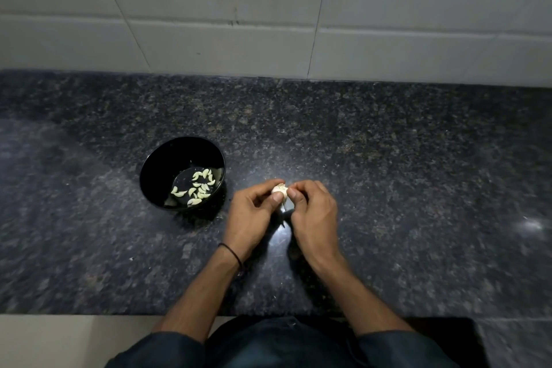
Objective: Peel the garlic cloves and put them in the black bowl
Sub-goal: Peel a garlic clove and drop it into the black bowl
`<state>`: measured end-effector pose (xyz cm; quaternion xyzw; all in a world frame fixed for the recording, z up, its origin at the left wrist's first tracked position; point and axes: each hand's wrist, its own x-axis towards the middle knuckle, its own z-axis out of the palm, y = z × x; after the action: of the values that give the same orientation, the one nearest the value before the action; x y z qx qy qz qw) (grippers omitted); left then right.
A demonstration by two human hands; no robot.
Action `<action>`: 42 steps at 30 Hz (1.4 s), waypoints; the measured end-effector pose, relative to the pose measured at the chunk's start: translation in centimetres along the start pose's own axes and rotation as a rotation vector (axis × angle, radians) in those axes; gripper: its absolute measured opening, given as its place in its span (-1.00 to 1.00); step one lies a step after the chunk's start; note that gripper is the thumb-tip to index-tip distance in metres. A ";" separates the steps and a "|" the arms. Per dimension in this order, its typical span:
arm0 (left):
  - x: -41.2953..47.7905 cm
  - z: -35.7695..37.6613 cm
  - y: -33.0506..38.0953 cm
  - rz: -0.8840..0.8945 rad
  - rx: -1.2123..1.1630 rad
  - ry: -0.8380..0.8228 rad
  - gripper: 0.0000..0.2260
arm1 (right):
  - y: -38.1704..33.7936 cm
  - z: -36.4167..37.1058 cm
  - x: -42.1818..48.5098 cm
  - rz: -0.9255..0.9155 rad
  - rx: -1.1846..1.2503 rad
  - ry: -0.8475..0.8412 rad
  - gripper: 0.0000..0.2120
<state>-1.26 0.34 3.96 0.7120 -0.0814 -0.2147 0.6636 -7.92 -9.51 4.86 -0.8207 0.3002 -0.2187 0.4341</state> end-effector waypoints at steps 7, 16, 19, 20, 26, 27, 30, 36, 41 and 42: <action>0.5 -0.4 -0.5 0.083 0.289 -0.031 -0.75 | 0.4 -0.3 0.5 0.037 -0.131 -0.114 -0.90; 1.4 -0.2 -1.2 0.157 0.545 -0.023 -0.74 | 2.3 -0.5 1.1 0.375 0.431 -0.105 -0.85; 2.0 0.1 -1.5 0.163 0.610 -0.030 -0.74 | 2.3 -1.2 1.3 0.389 0.602 -0.100 -0.88; 2.2 0.3 -1.6 0.173 0.638 -0.035 -0.75 | 2.3 -1.4 1.3 0.379 0.631 -0.112 -0.87; 3.0 0.9 -2.3 0.198 0.696 -0.061 -0.77 | 2.4 -2.2 1.0 0.368 0.721 -0.148 -0.84; 3.0 0.9 -2.4 0.209 0.695 -0.062 -0.77 | 2.4 -2.4 0.9 0.384 0.732 -0.144 -0.85; 2.7 0.8 -2.1 0.248 0.675 -0.044 -0.75 | 2.4 -3.0 0.9 0.403 0.723 -0.142 -0.88; -0.3 2.6 0.9 0.313 0.476 0.096 -0.83 | 2.7 -4.2 0.8 0.361 0.685 -0.161 -0.90; -2.7 4.8 1.2 0.200 0.328 0.058 -0.94 | 2.9 -5.6 0.8 0.281 0.632 -0.176 -0.91; -2.7 5.0 0.9 0.174 0.338 0.079 -0.94 | 3.0 -5.9 0.7 0.273 0.626 -0.188 -0.91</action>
<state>-5.61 -3.16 5.24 0.8114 -0.1517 -0.1116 0.5533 -11.99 -14.75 5.49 -0.6168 0.2845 -0.1633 0.7155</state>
